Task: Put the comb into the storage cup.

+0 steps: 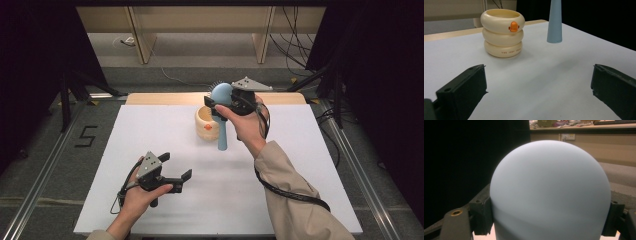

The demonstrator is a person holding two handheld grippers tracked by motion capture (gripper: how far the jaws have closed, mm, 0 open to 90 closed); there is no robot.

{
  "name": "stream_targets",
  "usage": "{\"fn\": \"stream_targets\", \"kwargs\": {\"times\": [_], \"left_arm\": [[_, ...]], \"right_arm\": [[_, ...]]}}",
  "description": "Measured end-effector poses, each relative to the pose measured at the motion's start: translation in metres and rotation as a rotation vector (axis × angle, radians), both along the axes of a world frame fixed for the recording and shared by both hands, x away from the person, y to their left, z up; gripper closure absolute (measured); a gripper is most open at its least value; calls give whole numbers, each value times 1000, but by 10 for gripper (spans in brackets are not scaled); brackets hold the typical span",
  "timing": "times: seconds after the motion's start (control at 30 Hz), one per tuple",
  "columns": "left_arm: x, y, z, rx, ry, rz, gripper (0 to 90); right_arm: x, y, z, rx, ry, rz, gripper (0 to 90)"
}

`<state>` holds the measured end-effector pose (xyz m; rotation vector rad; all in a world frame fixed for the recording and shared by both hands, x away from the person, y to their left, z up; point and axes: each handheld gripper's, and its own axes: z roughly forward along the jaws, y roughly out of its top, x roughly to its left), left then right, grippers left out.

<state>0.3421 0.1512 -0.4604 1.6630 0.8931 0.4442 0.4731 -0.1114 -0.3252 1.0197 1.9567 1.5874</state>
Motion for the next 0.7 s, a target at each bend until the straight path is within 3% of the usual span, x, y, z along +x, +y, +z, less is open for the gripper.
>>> {"fn": "stream_targets", "kwargs": {"times": [0.7], "left_arm": [[0,0,0,2,0,-1,0]], "right_arm": [[7,0,2,5,-22,-21,210]]}}
